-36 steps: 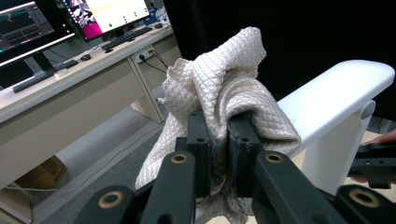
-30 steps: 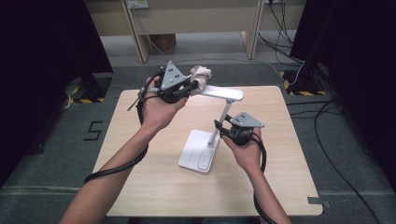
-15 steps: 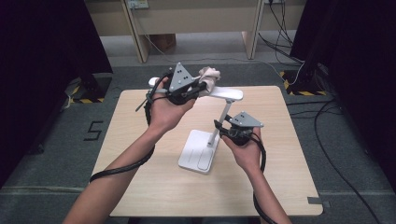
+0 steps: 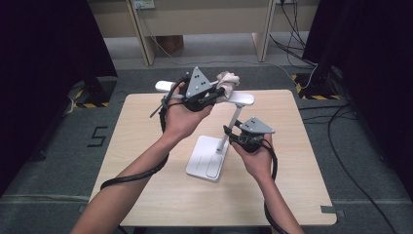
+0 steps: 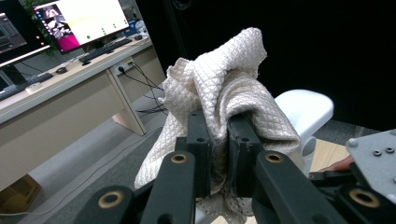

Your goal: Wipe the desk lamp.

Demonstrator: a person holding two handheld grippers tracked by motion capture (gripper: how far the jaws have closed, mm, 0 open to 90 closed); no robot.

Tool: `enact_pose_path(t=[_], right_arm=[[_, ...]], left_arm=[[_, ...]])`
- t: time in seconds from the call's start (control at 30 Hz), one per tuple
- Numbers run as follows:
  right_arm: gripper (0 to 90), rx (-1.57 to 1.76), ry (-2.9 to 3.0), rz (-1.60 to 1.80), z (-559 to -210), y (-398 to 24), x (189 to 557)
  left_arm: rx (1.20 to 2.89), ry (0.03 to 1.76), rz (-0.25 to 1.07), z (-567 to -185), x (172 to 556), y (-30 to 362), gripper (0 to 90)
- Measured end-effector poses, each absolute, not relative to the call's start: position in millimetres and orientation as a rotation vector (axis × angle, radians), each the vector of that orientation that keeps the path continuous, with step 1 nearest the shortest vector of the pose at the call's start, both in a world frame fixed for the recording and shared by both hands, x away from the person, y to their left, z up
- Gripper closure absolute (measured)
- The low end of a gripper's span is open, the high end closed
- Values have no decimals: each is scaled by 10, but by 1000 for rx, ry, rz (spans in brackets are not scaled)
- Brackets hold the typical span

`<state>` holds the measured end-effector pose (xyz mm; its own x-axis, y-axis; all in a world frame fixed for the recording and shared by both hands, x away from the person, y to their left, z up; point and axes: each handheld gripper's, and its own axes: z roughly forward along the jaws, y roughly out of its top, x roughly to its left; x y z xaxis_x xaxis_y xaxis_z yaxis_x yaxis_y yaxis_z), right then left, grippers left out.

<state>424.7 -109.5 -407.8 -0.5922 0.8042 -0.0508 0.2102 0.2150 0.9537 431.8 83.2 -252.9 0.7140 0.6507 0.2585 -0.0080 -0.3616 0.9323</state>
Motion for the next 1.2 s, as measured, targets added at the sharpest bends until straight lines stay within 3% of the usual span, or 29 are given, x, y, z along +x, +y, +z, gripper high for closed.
enact_pose_path(t=[1.2], right_arm=[[566,934,1932,1371,-4106,-1032,4230]], left_arm=[[1839,458,703,-2534,4262,471,814]])
